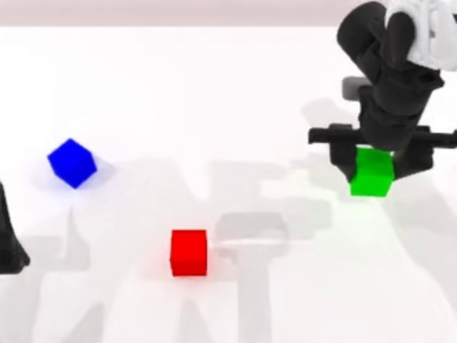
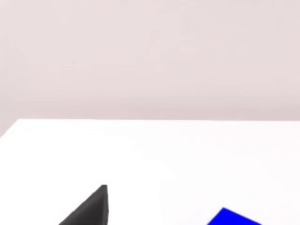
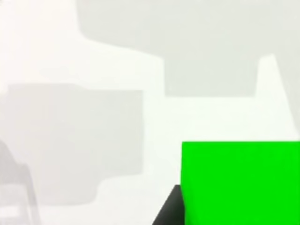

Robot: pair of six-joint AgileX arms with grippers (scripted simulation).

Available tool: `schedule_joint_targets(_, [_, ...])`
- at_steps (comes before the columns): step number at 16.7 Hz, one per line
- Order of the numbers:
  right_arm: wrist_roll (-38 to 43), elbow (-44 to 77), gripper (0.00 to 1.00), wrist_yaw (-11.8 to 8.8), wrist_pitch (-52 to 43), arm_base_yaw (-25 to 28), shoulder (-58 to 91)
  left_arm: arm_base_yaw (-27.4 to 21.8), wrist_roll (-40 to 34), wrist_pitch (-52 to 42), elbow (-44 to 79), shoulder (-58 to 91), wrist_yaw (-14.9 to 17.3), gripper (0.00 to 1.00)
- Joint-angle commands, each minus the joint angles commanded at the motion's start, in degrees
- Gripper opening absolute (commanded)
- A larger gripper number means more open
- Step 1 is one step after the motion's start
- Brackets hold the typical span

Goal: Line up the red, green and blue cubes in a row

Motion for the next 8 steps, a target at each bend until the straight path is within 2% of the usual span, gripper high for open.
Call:
schedule_joint_targets(2, [0.90,0.86,0.00,-0.06,-0.42,0.93,0.42,0.00,0.00,0.00,0.00,0.00,0.00,1.00])
schedule_joint_targets(4, [4.00,3.31,0.00,-0.11,-1.75,4.26,1.54,0.00,0.00,0.00,0.00,0.00,0.00,1.00])
schedule_joint_targets(8, [13.75,10.02,0.00,0.32,-5.68,16.99,4.43,0.00,0.00,0.00,0.00,0.00,0.00,1.00])
